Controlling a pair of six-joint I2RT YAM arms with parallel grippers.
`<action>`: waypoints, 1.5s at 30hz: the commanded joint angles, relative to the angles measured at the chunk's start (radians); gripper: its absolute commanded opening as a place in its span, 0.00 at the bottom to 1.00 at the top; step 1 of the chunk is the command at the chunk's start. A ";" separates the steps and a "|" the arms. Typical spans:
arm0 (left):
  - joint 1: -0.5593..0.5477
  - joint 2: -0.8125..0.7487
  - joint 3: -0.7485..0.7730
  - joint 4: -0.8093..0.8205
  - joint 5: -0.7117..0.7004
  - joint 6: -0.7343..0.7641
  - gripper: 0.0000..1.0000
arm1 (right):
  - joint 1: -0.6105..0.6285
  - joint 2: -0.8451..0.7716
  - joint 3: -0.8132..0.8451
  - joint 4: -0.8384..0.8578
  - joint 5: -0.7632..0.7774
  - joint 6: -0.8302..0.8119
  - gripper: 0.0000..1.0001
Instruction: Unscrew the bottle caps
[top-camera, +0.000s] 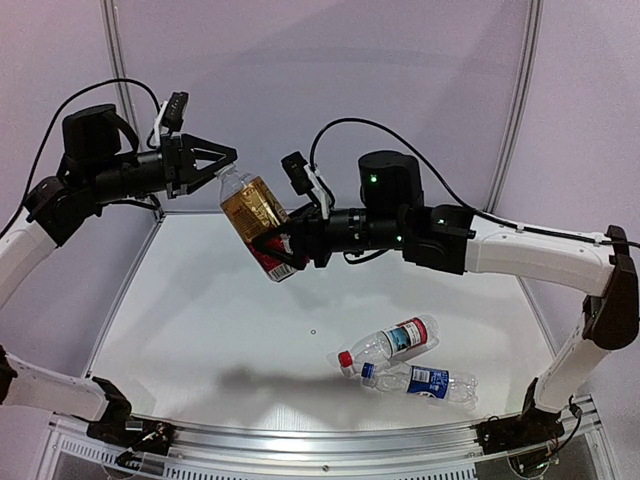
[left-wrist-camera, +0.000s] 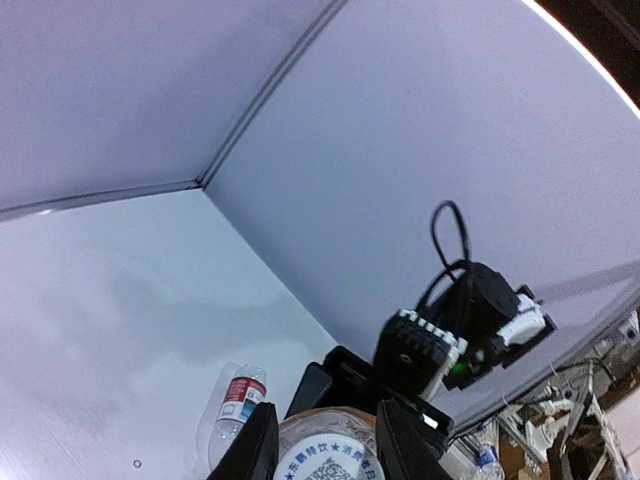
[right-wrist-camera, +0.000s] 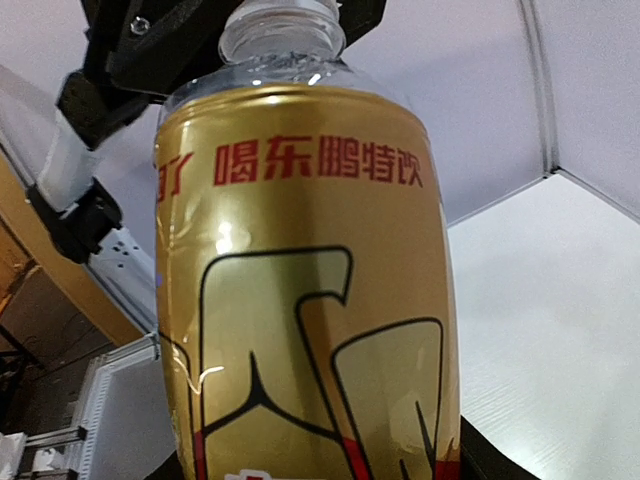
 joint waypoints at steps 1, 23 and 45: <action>-0.036 0.058 0.135 -0.351 -0.288 -0.109 0.13 | 0.015 0.047 0.061 -0.075 0.321 -0.115 0.39; 0.008 -0.096 0.082 -0.132 -0.197 0.065 0.99 | 0.016 -0.069 -0.126 -0.001 0.373 -0.013 0.25; 0.210 -0.086 -0.016 0.102 0.253 0.054 0.98 | 0.015 -0.156 -0.263 0.218 0.215 0.165 0.00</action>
